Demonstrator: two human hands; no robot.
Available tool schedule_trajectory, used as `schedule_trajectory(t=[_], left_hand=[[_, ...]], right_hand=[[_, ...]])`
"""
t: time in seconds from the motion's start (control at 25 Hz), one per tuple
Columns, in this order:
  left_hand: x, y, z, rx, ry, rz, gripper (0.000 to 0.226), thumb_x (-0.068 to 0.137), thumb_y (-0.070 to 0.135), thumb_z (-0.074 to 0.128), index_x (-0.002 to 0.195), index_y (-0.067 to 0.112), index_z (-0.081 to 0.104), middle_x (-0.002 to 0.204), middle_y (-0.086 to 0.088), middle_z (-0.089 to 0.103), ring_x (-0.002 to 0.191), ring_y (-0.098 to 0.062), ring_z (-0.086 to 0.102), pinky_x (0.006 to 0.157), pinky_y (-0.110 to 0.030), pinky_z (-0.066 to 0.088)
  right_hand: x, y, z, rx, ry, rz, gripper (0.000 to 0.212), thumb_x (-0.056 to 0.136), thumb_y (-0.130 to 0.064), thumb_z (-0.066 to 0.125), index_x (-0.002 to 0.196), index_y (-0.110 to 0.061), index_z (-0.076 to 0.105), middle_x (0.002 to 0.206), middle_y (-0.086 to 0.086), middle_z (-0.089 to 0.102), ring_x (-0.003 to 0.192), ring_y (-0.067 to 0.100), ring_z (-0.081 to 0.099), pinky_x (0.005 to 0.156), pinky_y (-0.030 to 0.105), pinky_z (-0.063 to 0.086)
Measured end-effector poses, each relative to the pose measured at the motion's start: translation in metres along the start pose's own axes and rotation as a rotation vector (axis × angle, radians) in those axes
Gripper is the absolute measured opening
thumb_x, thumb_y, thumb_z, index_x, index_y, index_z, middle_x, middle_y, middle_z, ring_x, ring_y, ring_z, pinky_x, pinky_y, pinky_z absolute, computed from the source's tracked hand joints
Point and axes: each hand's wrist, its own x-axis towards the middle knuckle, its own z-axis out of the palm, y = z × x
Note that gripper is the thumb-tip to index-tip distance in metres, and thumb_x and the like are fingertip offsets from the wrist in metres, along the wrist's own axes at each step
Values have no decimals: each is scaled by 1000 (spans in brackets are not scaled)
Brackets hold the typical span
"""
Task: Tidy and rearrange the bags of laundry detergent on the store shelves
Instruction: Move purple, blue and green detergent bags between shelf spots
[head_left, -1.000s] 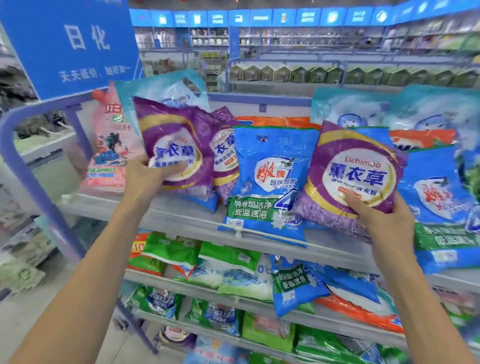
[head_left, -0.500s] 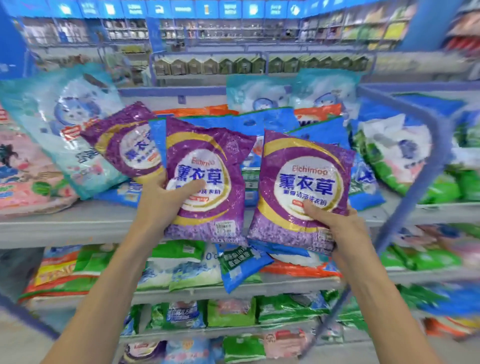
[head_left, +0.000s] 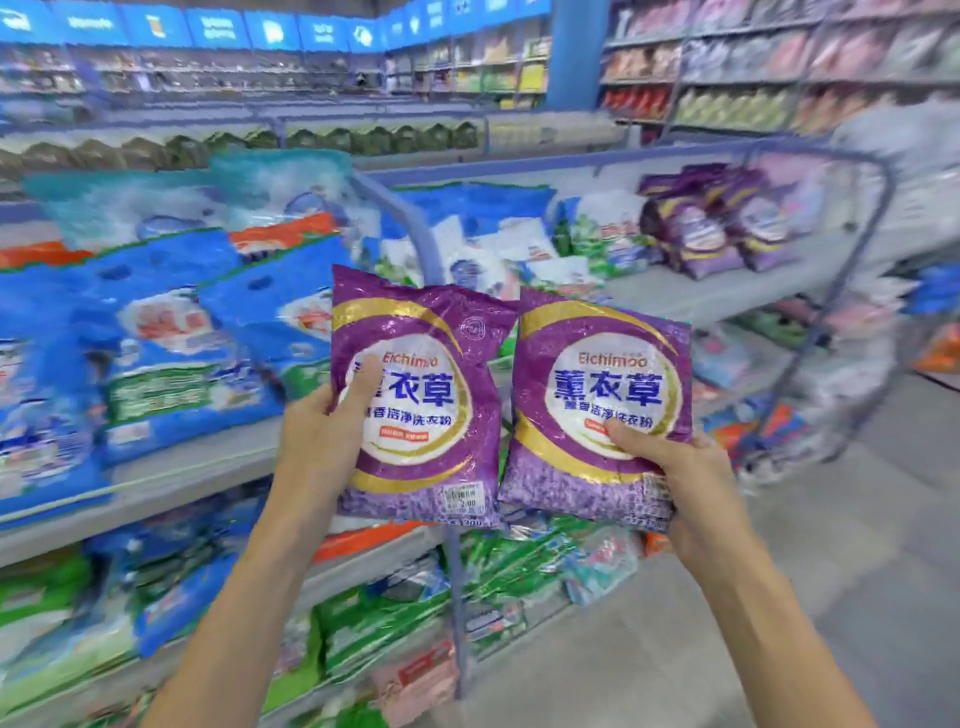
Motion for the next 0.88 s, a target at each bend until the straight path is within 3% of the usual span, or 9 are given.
schedule_trajectory(t=[0.16, 0.48, 0.68, 0.88], left_hand=[[-12, -8, 94, -94, -139, -150, 29, 85, 41, 77, 99, 16, 78, 87, -8, 80, 79, -24, 78, 77, -39, 60], [8, -20, 254, -80, -278, -177, 33, 82, 44, 79, 102, 18, 75, 89, -5, 81, 79, -21, 78, 79, -40, 59], [47, -30, 352, -138, -297, -210, 40, 76, 40, 83, 107, 16, 75, 92, -11, 80, 82, -28, 78, 87, -51, 59], [92, -38, 467, -161, -310, -220, 38, 80, 41, 80, 107, 15, 76, 91, -11, 80, 81, -27, 78, 83, -45, 60]], right_hand=[[10, -37, -86, 0, 110, -42, 34, 73, -2, 79, 106, -8, 76, 98, 14, 79, 78, 26, 77, 61, 30, 60], [73, -80, -190, 55, 248, -55, 33, 81, -15, 81, 113, -9, 73, 102, 12, 79, 90, 30, 77, 77, 42, 63], [148, -108, -250, 43, 260, -39, 33, 78, -10, 82, 110, -8, 72, 97, 14, 79, 83, 31, 77, 69, 40, 63], [239, -146, -316, 26, 270, 0, 29, 81, -12, 80, 109, -9, 72, 98, 16, 79, 84, 32, 77, 68, 41, 64]])
